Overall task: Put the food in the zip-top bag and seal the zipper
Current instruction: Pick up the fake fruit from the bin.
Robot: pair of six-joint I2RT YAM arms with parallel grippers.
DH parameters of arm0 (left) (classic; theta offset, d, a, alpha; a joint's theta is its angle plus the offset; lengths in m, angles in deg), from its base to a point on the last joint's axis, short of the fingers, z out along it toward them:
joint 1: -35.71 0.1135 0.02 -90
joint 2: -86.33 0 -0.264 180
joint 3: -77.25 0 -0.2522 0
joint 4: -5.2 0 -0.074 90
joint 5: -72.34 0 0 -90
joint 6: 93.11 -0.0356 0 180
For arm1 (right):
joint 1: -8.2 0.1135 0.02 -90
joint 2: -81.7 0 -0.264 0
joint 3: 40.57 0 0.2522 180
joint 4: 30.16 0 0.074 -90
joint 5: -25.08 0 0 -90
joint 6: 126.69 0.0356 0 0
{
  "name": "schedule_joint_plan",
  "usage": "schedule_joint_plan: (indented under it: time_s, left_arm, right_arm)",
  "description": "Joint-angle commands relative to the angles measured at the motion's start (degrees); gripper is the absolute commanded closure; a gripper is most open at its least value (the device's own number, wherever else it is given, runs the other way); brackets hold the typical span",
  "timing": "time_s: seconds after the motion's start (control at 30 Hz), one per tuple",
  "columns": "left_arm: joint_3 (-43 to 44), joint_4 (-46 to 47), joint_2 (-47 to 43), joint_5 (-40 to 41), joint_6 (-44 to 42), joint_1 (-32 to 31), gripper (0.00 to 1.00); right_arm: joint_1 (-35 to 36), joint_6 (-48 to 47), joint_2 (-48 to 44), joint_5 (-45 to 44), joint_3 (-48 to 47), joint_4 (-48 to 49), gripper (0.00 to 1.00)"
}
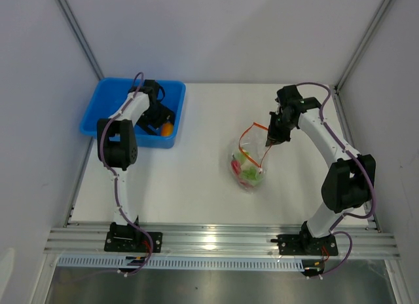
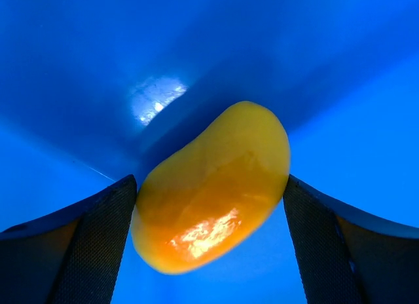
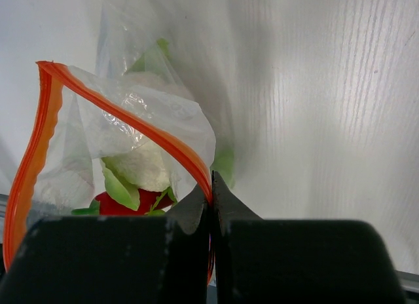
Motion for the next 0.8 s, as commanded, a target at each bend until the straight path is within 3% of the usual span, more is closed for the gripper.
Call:
schedule_joint_plan:
  time_s: [0.0,0.27,0.6,0.77]
  left_arm:
    - [-2.1,1.1,-3.5,-0.6,-1.4,-0.4,0.09]
    - [-2.1,-0.1,-3.0,-0.3,-0.8,-0.5,0.13]
    - [-2.4,-2.1,-3.3,1.4,1.8,-0.5,0.28]
    - [-2.3,-2.4,-4.1,2.8,3.2,-0.3,0.47]
  right_arm:
    - [-0.3,0.0,-2.4,0.8,0.7,0.9,1.0]
    - [-0.3,0.3,-3.2,1.1,1.8,1.4,1.0]
    - [-0.3,0.2,-4.0,0.5,2.3,1.3,1.0]
    - [-0.3,-0.2,-4.0,0.3,1.8,1.1,1.0]
